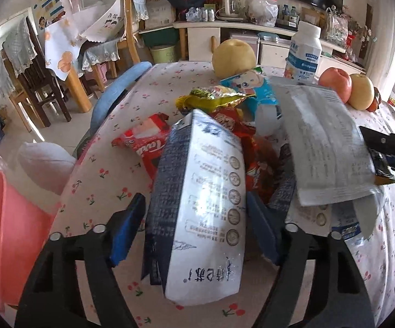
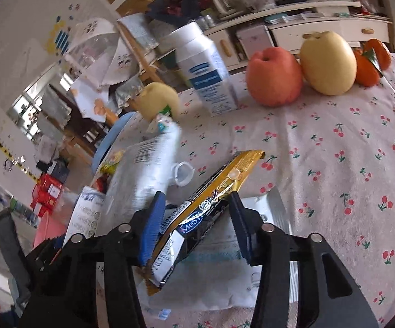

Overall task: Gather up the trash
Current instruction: 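Grasp the gold snack bar with right tool while left tool grasps white printed bag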

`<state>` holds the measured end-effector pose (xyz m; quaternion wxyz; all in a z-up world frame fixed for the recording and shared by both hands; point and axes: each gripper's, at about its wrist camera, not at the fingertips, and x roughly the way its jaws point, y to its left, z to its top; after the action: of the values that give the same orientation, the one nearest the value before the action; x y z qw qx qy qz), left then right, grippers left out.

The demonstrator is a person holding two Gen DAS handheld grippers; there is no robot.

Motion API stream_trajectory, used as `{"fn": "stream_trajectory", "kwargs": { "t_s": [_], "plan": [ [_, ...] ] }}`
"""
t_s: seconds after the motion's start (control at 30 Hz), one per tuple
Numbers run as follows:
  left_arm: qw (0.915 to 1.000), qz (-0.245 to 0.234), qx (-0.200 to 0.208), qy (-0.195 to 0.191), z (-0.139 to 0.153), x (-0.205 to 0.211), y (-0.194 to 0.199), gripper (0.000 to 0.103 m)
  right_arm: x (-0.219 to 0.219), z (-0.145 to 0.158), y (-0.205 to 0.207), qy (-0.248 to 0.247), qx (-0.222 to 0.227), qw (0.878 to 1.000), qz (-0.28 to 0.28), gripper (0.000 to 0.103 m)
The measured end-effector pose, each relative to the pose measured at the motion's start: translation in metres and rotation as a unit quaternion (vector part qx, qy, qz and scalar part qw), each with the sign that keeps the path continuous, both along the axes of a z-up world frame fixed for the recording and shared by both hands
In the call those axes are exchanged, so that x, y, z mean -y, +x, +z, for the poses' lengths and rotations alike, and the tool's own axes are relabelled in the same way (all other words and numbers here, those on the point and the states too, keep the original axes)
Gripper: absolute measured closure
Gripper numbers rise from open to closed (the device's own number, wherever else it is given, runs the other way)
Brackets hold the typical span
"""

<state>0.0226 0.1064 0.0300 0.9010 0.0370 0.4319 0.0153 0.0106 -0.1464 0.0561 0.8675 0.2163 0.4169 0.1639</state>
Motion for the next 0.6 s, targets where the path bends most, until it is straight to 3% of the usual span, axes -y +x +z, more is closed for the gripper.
{"fn": "stream_trajectory", "kwargs": {
  "t_s": [0.1, 0.33, 0.47, 0.6],
  "plan": [
    [0.9998, -0.001, -0.013, 0.016, -0.007, -0.002, 0.001, 0.023, -0.004, 0.003, -0.006, -0.020, 0.005, 1.000, 0.015, 0.069],
    [0.9988, -0.020, -0.006, 0.044, -0.009, 0.002, -0.008, 0.034, -0.005, 0.008, -0.027, -0.051, 0.014, 0.998, 0.026, 0.077],
    [0.9988, -0.029, -0.003, 0.039, -0.008, 0.000, -0.014, 0.037, -0.004, 0.008, -0.039, -0.064, 0.014, 0.997, 0.026, 0.077],
    [0.9994, -0.034, -0.002, 0.009, -0.005, -0.004, -0.021, 0.037, 0.000, 0.010, -0.051, -0.075, 0.013, 0.997, 0.023, 0.077]
  ]
}}
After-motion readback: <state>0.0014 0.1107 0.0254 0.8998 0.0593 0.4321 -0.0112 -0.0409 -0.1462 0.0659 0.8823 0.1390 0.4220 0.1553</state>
